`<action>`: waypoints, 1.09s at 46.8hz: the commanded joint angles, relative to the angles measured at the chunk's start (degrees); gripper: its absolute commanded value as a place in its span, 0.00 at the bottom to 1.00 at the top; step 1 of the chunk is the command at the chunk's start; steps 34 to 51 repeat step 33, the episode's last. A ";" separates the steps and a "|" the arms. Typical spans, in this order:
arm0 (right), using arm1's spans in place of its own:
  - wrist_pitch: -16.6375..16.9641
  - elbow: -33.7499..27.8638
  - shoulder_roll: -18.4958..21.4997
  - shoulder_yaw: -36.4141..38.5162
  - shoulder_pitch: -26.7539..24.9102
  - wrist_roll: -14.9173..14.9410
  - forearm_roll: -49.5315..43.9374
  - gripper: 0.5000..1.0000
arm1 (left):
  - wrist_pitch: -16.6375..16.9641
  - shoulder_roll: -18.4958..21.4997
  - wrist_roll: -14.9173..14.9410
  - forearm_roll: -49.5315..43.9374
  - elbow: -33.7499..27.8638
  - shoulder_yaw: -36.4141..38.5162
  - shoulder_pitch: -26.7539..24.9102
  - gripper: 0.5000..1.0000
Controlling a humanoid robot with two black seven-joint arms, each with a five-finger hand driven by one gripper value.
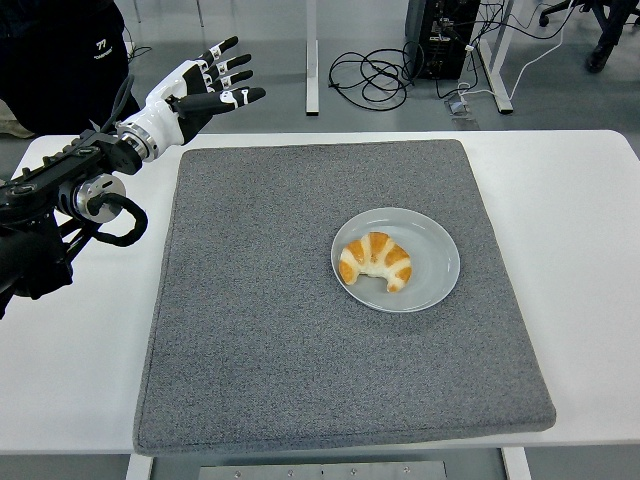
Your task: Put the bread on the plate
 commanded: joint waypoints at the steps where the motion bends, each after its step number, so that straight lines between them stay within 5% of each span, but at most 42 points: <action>1: -0.01 -0.01 0.00 0.04 0.10 0.00 0.00 1.00 | -2.13 0.17 0.07 0.01 -0.02 -1.86 1.34 0.89; 8: -0.01 -0.01 0.00 0.04 0.19 0.00 0.00 1.00 | -5.48 0.18 -0.10 0.01 0.07 -4.06 3.97 0.90; 51: -0.01 0.16 0.00 -0.04 0.19 0.09 0.00 1.00 | -5.04 -0.09 -0.54 0.01 0.16 -4.15 6.61 0.92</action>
